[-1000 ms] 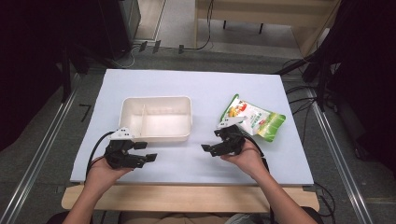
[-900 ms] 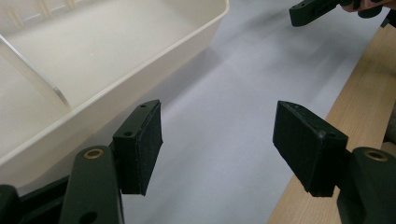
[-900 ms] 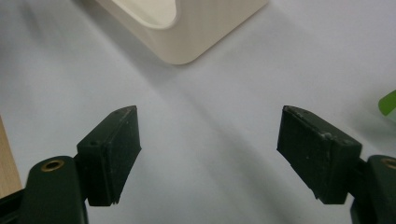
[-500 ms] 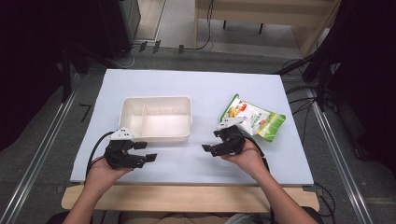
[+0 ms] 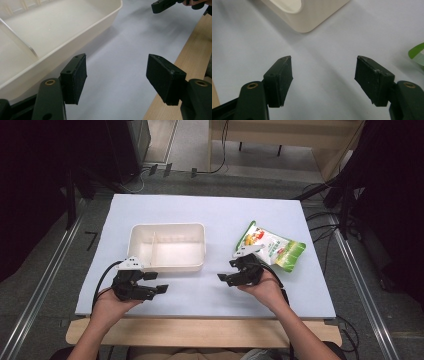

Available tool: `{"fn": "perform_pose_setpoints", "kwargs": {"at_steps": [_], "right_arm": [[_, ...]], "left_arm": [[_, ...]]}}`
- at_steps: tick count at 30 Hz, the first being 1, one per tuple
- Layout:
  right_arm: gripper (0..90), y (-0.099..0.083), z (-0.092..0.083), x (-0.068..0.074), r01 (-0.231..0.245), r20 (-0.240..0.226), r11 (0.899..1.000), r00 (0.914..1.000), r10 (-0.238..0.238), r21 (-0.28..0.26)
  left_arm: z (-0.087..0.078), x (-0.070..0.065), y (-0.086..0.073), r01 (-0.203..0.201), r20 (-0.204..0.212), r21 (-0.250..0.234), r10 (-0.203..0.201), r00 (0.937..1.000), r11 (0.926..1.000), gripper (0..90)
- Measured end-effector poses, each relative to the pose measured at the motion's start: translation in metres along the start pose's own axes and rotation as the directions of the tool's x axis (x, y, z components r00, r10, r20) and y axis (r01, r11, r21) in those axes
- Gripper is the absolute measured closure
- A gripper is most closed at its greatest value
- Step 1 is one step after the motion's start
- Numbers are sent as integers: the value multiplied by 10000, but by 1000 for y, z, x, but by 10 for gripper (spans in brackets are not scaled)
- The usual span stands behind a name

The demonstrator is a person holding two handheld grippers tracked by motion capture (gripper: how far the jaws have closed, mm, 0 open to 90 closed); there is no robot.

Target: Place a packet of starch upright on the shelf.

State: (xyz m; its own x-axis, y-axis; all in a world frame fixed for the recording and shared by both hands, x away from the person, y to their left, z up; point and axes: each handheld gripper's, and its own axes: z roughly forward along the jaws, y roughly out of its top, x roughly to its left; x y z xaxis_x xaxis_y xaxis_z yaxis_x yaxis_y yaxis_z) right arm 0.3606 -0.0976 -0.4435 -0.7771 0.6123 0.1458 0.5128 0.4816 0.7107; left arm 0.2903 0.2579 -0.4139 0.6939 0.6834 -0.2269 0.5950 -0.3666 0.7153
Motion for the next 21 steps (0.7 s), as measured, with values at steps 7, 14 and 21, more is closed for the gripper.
{"fn": "perform_pose_setpoints", "kwargs": {"at_steps": [7, 14, 21], "right_arm": [[341, 0, 0, 0, 7, -90, 10000, 10000, -7, 54], [376, 0, -5, -2, -87, -252, 10000, 9996, 87, 3], [462, -7, -16, -12, -365, 32, 9993, 9993, 365, -45]], "left_arm": [[0, 0, 0, -14, 17, 0, 14, 10000, 10000, 338], [4, -1, 4, -142, 147, 13, 142, 9998, 9999, 338], [8, 0, 9, -235, 196, 64, 233, 9995, 9997, 338]]}}
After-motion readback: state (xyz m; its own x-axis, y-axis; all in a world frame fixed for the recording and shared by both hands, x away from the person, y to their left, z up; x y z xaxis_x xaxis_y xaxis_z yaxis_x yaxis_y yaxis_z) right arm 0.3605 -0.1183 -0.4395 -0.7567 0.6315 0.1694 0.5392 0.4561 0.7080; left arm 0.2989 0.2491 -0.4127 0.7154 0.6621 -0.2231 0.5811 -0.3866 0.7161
